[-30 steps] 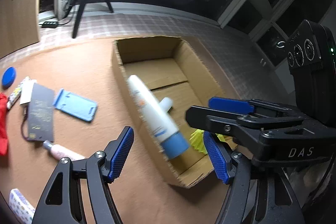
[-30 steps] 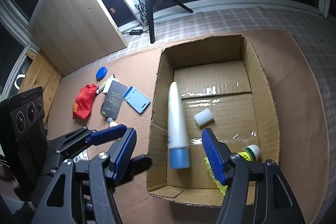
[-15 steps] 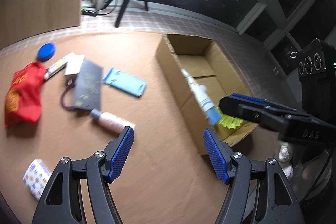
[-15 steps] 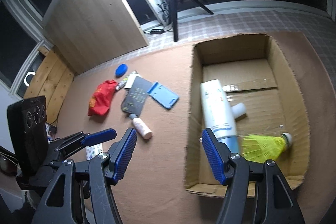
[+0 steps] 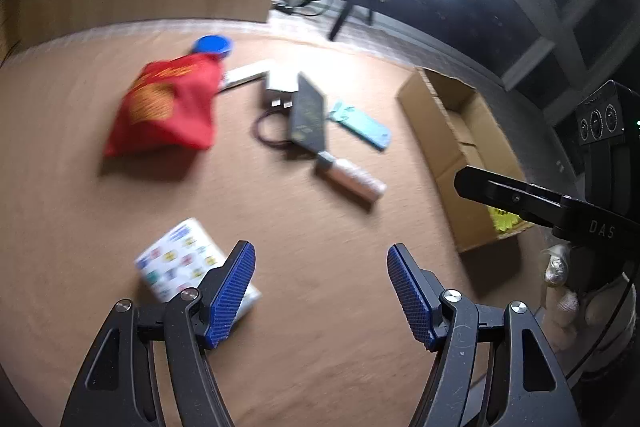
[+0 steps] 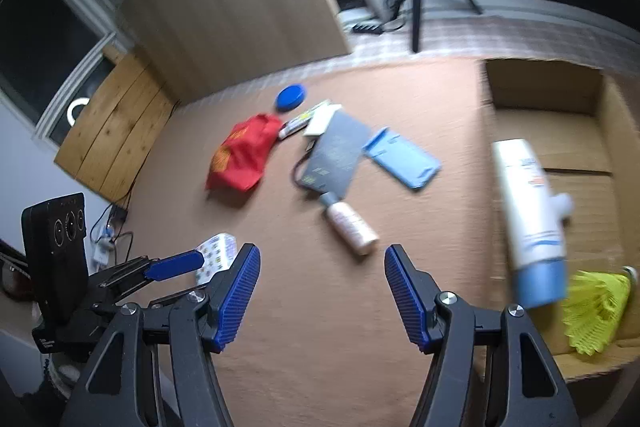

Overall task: Organize objects
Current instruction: 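Lower the sunscreen tube into the box and open the right gripper, then grasp the patterned tissue pack with the right gripper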

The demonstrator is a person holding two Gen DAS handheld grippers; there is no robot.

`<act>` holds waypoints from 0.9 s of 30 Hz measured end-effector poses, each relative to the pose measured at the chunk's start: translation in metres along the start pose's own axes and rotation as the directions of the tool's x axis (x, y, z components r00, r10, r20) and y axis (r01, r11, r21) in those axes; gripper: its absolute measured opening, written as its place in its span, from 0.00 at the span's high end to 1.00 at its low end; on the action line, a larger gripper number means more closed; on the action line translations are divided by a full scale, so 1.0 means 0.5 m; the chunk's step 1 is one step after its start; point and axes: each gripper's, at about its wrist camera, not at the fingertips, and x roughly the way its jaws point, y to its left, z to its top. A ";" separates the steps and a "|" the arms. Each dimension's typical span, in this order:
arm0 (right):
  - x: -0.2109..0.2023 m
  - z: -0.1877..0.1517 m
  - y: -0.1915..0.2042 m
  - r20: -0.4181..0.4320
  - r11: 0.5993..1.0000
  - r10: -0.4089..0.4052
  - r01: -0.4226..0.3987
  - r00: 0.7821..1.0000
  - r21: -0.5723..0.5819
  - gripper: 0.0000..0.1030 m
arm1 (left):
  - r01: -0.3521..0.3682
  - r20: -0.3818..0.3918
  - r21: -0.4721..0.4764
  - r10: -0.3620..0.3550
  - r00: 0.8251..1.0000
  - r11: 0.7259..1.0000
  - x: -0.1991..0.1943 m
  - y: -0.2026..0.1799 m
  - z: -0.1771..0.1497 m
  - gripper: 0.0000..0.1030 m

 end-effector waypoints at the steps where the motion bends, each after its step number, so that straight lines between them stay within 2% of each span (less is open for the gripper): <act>1: 0.014 0.002 0.013 -0.016 1.000 0.010 -0.010 1.000 -0.007 0.41 | -0.006 0.001 -0.009 0.006 1.000 1.000 -0.004 0.012 -0.004 0.30; 5: 0.060 0.001 0.051 -0.078 0.999 0.044 -0.047 0.996 -0.028 0.41 | -0.031 0.002 -0.047 0.032 0.999 0.998 -0.021 0.064 -0.025 0.30; 13: 0.152 -0.006 0.121 -0.202 0.993 0.095 -0.108 0.975 -0.052 0.41 | -0.056 -0.029 -0.105 0.053 0.998 0.993 -0.017 0.140 -0.061 0.30; 27: 0.262 -0.022 0.195 -0.327 0.987 0.128 -0.153 0.936 -0.052 0.41 | 0.005 -0.074 -0.150 -0.016 0.997 0.989 0.022 0.177 -0.086 0.31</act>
